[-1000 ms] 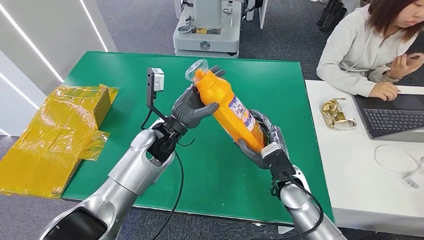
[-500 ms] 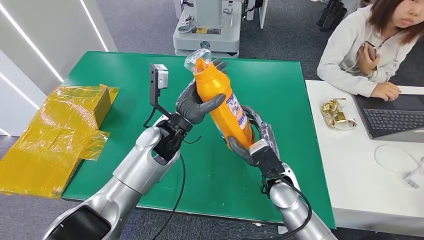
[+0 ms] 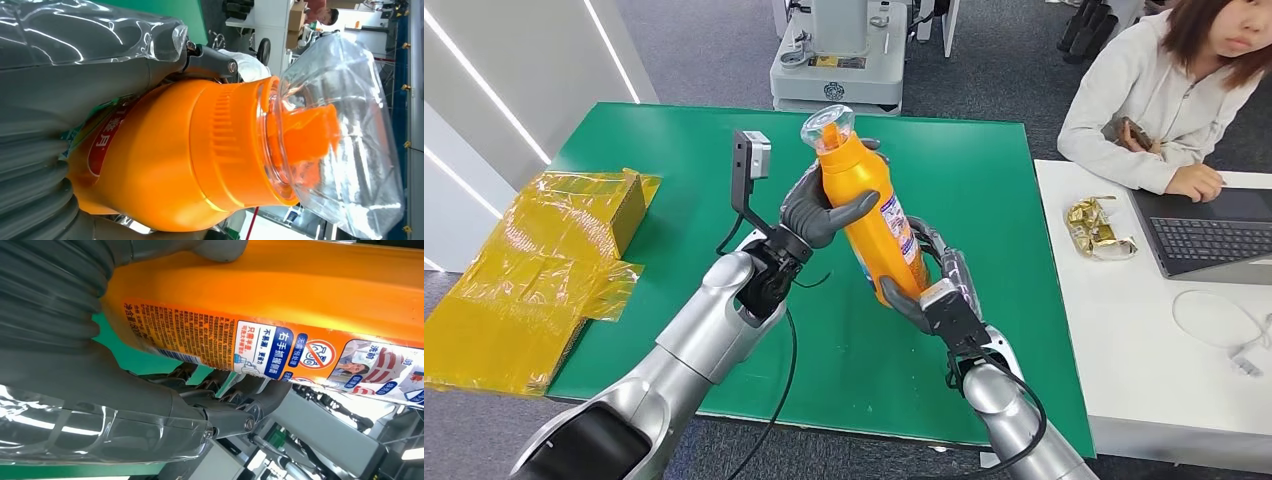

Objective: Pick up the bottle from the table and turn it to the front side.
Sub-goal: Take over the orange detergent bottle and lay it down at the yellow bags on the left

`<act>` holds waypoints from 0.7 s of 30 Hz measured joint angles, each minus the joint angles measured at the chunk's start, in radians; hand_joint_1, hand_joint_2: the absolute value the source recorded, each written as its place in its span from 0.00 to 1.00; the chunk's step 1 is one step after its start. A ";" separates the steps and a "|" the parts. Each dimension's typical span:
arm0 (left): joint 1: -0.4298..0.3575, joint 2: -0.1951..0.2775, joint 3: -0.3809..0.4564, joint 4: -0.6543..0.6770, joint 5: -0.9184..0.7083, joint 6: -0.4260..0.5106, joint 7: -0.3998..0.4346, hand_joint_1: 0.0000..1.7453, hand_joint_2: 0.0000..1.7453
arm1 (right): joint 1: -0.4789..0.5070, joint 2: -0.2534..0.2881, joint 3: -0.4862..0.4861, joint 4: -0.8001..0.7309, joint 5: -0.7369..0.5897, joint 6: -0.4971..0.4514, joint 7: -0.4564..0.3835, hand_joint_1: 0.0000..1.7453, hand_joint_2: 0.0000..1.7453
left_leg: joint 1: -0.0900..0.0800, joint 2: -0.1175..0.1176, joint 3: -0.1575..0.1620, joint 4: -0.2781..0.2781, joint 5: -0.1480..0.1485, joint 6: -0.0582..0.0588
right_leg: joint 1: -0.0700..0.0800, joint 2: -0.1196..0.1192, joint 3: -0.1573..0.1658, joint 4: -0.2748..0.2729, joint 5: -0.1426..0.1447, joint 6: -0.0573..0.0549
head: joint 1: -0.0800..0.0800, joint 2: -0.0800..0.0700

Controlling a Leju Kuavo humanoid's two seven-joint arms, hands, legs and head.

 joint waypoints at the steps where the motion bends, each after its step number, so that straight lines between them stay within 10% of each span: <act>1: -0.001 0.000 0.000 0.004 -0.005 0.000 -0.002 1.00 1.00 | 0.000 0.000 0.000 0.002 0.001 0.000 -0.002 0.04 1.00 | 0.000 0.000 0.000 0.000 0.000 0.000 | 0.000 0.000 0.000 0.000 0.000 0.000 | 0.000 0.000; 7: -0.010 0.010 -0.005 0.042 -0.120 0.040 -0.064 1.00 1.00 | 0.005 0.000 -0.008 0.005 0.001 0.001 -0.013 0.00 1.00 | 0.000 0.000 0.000 0.000 0.000 0.000 | 0.000 0.000 0.000 0.000 0.000 0.000 | 0.000 0.000; 21: -0.049 0.142 -0.004 0.129 -0.970 0.503 -0.199 1.00 1.00 | 0.146 -0.058 -0.028 -0.215 -0.001 0.011 -0.025 0.00 1.00 | 0.000 0.000 0.000 0.000 0.000 0.000 | 0.000 0.001 -0.001 0.000 0.000 0.000 | 0.000 0.000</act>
